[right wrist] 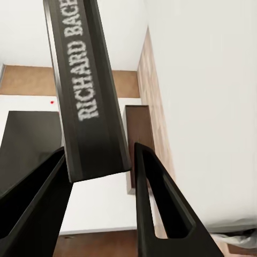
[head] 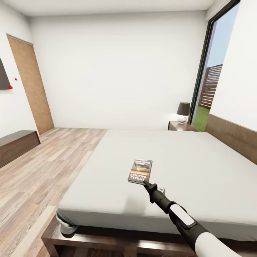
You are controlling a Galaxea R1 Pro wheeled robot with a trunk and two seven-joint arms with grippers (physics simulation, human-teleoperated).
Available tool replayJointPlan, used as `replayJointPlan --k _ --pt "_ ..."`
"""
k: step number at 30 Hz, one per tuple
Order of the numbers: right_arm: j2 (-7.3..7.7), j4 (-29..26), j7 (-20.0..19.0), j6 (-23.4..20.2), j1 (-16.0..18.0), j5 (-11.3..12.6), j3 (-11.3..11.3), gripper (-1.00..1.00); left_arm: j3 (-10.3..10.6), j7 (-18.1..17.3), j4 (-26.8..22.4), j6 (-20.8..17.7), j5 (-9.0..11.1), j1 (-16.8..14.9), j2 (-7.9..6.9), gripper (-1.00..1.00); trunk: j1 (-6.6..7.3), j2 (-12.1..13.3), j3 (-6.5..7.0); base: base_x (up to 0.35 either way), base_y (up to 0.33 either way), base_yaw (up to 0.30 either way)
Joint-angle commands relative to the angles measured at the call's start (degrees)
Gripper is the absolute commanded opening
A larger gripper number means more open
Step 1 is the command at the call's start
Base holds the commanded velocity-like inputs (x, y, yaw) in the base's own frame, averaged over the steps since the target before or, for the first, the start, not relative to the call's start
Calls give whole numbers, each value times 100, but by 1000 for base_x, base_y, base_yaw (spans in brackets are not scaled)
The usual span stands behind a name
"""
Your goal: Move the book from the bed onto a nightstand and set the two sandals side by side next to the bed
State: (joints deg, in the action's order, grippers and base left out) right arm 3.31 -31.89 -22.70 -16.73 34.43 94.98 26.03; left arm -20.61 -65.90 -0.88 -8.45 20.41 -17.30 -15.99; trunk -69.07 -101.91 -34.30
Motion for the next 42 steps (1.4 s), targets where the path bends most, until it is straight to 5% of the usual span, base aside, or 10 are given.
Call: replayJointPlan --k 1,12,25,42 --pt "6 2 -17 -5 6 58 34 -100 -31 -19 1 -60 -11 -3 -1 100 1 -3 -6 -75 80 0" --pt "7 5 -150 -322 3 107 19 -100 -31 -20 1 -60 -11 0 -3 100 1 -3 -6 -91 97 0" --pt "9 264 -903 -372 3 90 22 -100 -31 -11 1 -62 -11 6 -9 100 1 -3 -6 -53 50 0" --pt "18 329 -954 -376 5 65 18 -100 -31 -19 1 -69 -11 6 -9 100 1 -3 -6 -1 21 0"
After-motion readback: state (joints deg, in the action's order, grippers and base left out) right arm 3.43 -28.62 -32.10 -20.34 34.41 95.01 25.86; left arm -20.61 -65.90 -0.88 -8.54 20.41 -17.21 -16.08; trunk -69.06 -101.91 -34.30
